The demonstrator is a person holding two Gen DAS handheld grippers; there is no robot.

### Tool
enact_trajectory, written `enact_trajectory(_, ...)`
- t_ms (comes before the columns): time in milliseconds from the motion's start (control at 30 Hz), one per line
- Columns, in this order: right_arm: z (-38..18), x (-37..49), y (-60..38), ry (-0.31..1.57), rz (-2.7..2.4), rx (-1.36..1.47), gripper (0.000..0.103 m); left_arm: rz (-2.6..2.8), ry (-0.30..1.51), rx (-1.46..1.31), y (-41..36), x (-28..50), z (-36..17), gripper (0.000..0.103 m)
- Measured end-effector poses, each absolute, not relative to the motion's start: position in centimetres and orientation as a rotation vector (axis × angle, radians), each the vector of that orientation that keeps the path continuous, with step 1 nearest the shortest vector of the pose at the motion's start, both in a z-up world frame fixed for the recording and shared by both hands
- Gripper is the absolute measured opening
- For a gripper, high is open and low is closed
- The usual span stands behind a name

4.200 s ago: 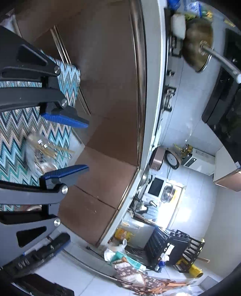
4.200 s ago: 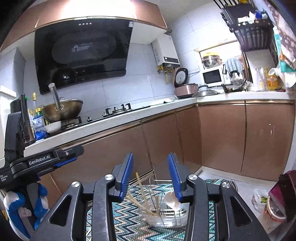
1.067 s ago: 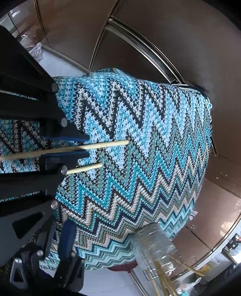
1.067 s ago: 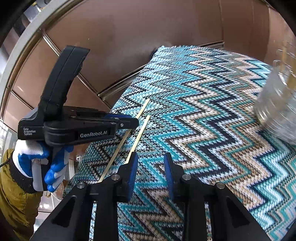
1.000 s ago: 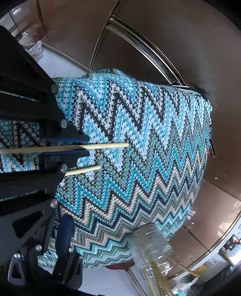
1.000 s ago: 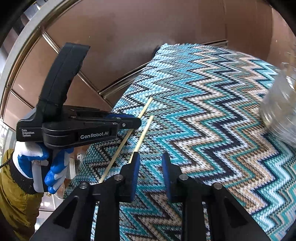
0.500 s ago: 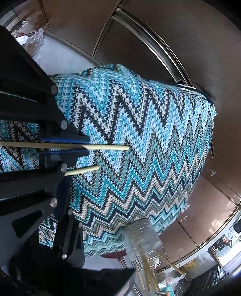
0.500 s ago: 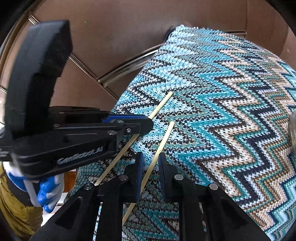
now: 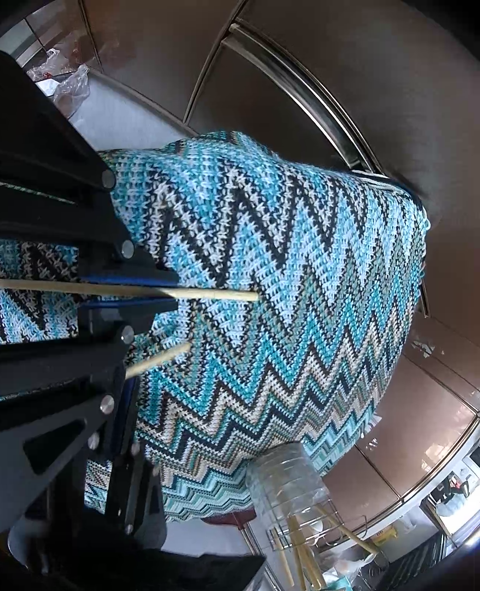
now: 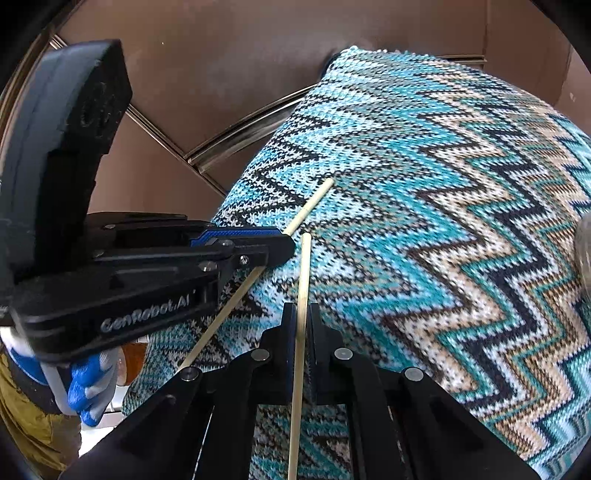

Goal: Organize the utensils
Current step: 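Grasp a chopstick with the left tool while the right tool grasps the other, then carry both held chopsticks up over the utensil holder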

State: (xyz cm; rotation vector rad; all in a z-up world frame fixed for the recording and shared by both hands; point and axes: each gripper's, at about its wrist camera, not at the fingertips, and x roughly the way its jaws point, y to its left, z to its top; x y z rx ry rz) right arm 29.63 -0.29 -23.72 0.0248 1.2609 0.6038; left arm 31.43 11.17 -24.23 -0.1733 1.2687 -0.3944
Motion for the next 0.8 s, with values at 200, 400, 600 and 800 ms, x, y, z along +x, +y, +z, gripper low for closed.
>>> enact_trajectory(200,-21.6,27.9,-3.2,1.192,0.618,0.079,0.006,-0.383,1.239,-0.177,10.7,30.7,-23.5,0.005)
enact_trajectory(400,-18.9,25.4,-6.1,1.103,0.635,0.148,0.005,-0.385,1.181,-0.202,10.4,29.4,-21.2,0.005)
enact_trajectory(600,-16.6,22.3,-9.0,1.016,0.637,0.197,0.005,-0.363,1.139,-0.221,10.2,27.7,-19.2,0.005)
enact_trajectory(800,-14.7,19.2,-12.5,0.938,0.628,0.246,0.005,-0.343,1.092,-0.238,9.7,25.3,-17.6,0.005)
